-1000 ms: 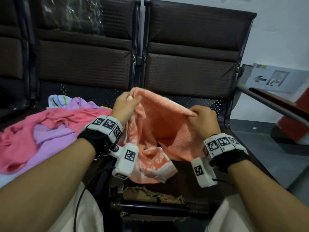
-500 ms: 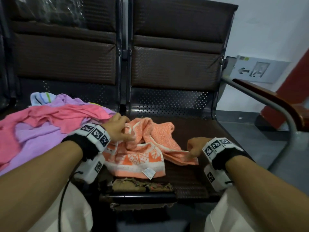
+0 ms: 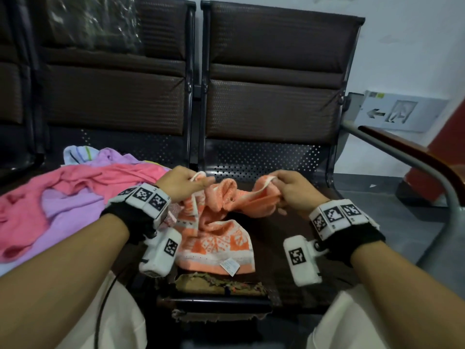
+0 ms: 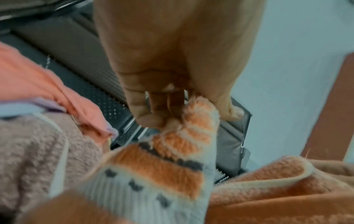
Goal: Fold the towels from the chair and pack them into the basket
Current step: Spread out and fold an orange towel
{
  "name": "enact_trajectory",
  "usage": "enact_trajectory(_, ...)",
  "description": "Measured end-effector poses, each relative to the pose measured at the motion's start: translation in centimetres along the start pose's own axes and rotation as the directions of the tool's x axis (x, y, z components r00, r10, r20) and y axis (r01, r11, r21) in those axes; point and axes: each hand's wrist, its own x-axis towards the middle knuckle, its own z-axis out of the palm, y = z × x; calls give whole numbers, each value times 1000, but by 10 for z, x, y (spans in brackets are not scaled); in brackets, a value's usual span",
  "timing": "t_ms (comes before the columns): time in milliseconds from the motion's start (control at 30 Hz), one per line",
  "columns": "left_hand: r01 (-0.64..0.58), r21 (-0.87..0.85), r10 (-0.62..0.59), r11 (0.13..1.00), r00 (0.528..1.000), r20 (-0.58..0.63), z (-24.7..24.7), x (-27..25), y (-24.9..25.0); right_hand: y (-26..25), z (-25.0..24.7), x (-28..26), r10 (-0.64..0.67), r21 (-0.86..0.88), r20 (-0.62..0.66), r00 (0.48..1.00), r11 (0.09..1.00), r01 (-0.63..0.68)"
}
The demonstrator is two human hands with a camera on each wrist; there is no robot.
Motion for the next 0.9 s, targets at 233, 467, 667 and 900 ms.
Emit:
enact_trajectory(233,-39,-501,131,865,980,150,5,-7,22,-21,49,6,-195,-105,265,944,968,230)
enact_trajectory(467,89,-517,42,851,971,236,-3,-9,16,-15,56,29,-158,-233,303,940,944,234)
enact_trajectory(667,92,-437,-97,895,995,11,-1,-1,13,-13,50,42,-231,-183,52,972,954,237)
enact_trajectory(900,-62,-365,-14,929,979,-202,9,10,13,-19,46,46,-254,-164,-135,958,959,231)
